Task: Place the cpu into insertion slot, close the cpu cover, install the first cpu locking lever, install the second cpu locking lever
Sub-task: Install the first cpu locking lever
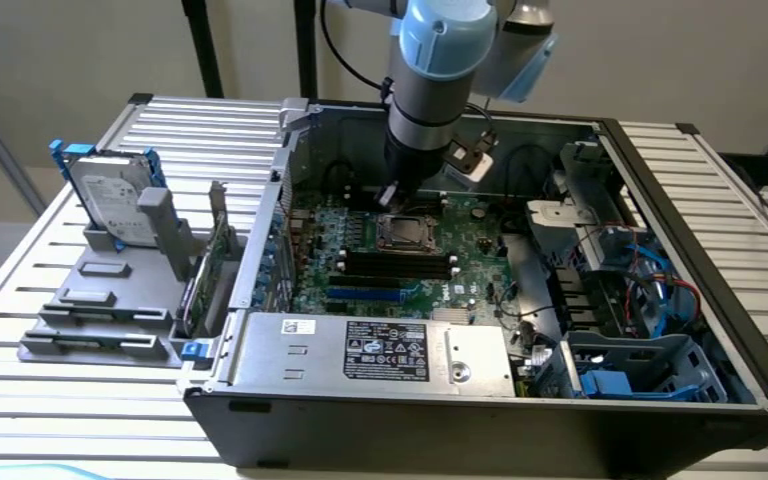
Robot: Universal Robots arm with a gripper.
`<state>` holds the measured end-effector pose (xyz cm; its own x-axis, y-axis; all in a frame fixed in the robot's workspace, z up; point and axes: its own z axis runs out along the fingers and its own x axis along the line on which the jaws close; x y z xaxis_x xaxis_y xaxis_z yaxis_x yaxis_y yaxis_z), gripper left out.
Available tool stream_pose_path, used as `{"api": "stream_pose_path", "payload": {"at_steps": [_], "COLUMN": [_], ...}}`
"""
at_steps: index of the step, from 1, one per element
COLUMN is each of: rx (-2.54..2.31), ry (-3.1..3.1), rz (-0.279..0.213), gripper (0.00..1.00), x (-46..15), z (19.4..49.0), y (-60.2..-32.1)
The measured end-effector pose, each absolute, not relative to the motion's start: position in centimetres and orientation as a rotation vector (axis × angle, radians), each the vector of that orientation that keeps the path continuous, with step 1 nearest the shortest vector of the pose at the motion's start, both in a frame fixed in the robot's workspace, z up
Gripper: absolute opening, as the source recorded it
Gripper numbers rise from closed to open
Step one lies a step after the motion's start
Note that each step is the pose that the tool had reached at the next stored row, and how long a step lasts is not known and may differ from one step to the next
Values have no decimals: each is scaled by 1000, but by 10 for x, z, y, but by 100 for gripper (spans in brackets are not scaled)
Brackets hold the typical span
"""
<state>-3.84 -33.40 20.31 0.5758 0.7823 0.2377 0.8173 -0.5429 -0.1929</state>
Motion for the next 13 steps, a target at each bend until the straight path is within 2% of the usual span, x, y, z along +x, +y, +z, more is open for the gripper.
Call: {"api": "stream_pose_path", "payload": {"at_steps": [13], "rx": [-2530], "ry": [-1318], "rz": [-177], "gripper": [11], "x": [-39], "z": [205], "y": [-330]}}
